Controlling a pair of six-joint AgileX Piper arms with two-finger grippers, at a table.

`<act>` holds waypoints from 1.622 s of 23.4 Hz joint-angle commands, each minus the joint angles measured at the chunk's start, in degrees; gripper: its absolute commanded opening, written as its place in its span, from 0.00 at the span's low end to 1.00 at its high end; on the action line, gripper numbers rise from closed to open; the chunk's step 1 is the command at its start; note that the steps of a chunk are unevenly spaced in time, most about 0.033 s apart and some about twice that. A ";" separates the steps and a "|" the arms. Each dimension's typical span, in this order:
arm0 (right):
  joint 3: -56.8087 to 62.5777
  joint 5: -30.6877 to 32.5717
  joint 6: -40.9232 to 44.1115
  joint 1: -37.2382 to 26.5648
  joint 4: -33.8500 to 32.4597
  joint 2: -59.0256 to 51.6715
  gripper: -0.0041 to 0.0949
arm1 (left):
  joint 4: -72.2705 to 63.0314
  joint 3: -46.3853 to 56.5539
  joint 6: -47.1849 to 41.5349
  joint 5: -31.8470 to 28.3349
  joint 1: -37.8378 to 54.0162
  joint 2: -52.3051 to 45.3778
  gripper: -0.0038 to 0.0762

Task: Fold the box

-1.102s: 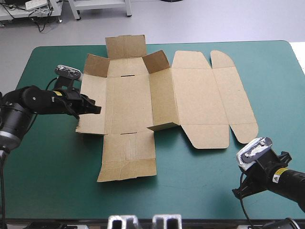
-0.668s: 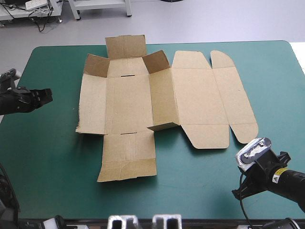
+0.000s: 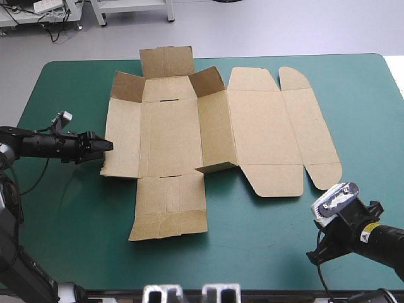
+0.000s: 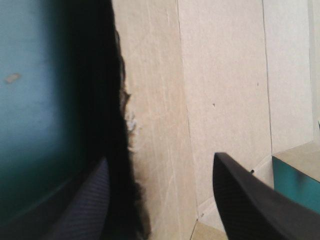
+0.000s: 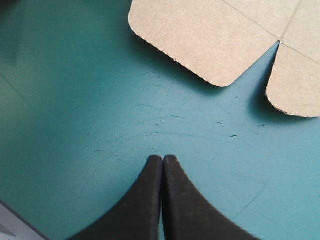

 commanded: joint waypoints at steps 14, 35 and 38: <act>-1.51 -1.70 -0.43 0.02 0.57 0.03 0.02 | -2.64 -1.65 0.67 -6.44 -16.87 1.37 0.04; -6.35 -11.81 -0.43 0.02 0.31 1.72 0.02 | 31.34 -34.19 8.42 -2.23 -36.59 -10.30 0.03; -13.99 -11.90 -1.71 0.02 -1.23 4.86 0.02 | 48.39 -35.60 8.30 -2.08 -44.75 -10.91 0.03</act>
